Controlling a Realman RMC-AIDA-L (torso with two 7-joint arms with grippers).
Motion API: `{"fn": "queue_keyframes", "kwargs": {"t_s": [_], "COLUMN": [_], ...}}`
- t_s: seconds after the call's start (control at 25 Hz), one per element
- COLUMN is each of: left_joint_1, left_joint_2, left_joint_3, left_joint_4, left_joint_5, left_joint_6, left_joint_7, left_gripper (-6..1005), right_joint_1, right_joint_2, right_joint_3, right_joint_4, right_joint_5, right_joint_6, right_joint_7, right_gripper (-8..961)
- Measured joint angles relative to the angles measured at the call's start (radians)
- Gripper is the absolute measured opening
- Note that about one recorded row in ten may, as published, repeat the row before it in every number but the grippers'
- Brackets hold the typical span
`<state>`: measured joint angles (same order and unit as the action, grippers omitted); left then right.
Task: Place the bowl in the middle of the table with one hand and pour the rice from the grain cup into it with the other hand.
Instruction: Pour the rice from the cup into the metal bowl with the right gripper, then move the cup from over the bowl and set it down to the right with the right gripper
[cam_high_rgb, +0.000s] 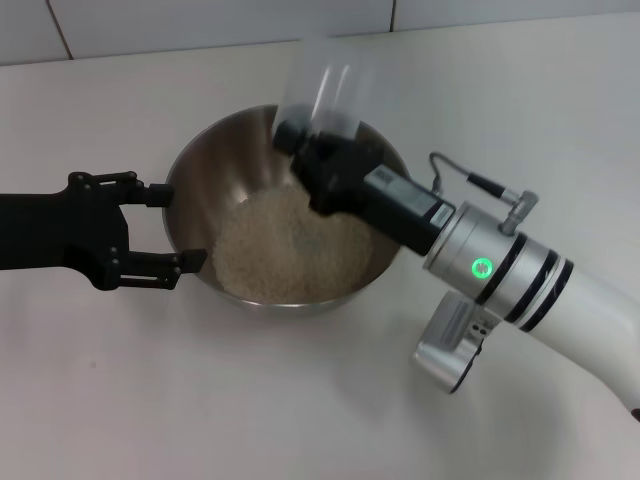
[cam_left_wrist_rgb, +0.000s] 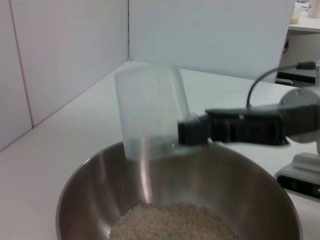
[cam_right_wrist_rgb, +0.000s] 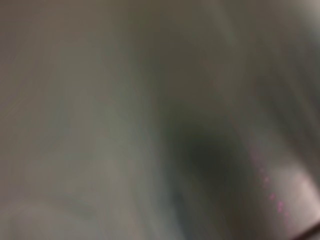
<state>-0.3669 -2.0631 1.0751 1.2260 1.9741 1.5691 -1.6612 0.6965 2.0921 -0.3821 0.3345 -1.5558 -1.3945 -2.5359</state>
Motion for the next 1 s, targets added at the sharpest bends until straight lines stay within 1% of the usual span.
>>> {"fn": "queue_keyframes", "kwargs": {"t_s": [0.04, 0.16, 0.24, 0.28, 0.36, 0.4, 0.44, 0.48, 0.56, 0.6, 0.64, 0.68, 0.8, 0.84, 0.88, 1.0], "left_joint_1": [-0.001, -0.001, -0.002, -0.002, 0.002, 0.003, 0.003, 0.005, 0.007, 0.007, 0.007, 0.007, 0.008, 0.007, 0.007, 0.006], "left_joint_2": [0.000, 0.000, 0.000, 0.000, 0.000, 0.000, 0.000, 0.000, 0.000, 0.000, 0.000, 0.000, -0.001, -0.002, -0.002, -0.002], "left_joint_3": [0.000, 0.000, 0.000, 0.000, 0.000, 0.000, 0.000, 0.000, 0.000, -0.001, -0.003, -0.003, -0.005, -0.004, -0.004, -0.001], "left_joint_4": [0.000, 0.000, 0.003, 0.003, 0.007, 0.007, 0.007, 0.007, 0.007, 0.007, 0.006, 0.006, 0.004, 0.002, 0.002, 0.000], "left_joint_5": [0.000, 0.000, 0.000, 0.000, 0.000, 0.000, 0.000, 0.000, -0.001, 0.000, 0.000, 0.000, 0.000, -0.001, -0.001, 0.000], "left_joint_6": [0.000, 0.000, 0.000, 0.000, 0.001, 0.001, 0.001, 0.001, 0.001, 0.002, 0.002, 0.002, 0.001, 0.000, 0.000, -0.004], "left_joint_7": [0.000, 0.000, 0.000, 0.000, 0.000, 0.000, 0.000, 0.000, 0.000, 0.000, 0.001, 0.001, 0.006, 0.009, 0.009, 0.009], "left_gripper": [864, 864, 864, 863, 863, 863, 863, 863, 863, 863, 863, 864, 864, 864, 863, 863], "right_joint_1": [-0.004, -0.009, -0.019, -0.027, -0.061, -0.086, -0.142, -0.142, -0.192, -0.218, -0.265, -0.265, -0.311, -0.317, -0.317, -0.286], "right_joint_2": [0.000, 0.000, 0.000, 0.000, 0.000, 0.000, -0.002, -0.002, -0.006, -0.008, -0.010, -0.010, -0.017, -0.020, -0.020, -0.017], "right_joint_3": [0.004, 0.009, 0.048, 0.091, 0.229, 0.315, 0.444, 0.444, 0.538, 0.591, 0.681, 0.681, 0.796, 0.851, 0.851, 0.885], "right_joint_4": [-0.005, 0.003, 0.041, 0.079, 0.187, 0.253, 0.353, 0.353, 0.416, 0.448, 0.484, 0.484, 0.456, 0.383, 0.383, 0.233], "right_joint_5": [-0.047, -0.063, -0.062, -0.061, -0.069, -0.083, -0.114, -0.114, -0.136, -0.143, -0.149, -0.149, -0.160, -0.165, -0.165, -0.166], "right_joint_6": [0.017, 0.032, 0.040, 0.040, 0.029, 0.021, 0.011, 0.011, 0.008, 0.008, 0.006, 0.006, 0.014, 0.039, 0.039, 0.126], "right_joint_7": [-0.008, -0.009, 0.028, 0.072, 0.216, 0.314, 0.516, 0.516, 0.709, 0.816, 1.043, 1.043, 1.420, 1.654, 1.654, 1.945], "right_gripper": [75, 80, 83, 85, 88, 90, 92, 93, 97, 98, 100, 102, 107, 108, 110, 115]}}
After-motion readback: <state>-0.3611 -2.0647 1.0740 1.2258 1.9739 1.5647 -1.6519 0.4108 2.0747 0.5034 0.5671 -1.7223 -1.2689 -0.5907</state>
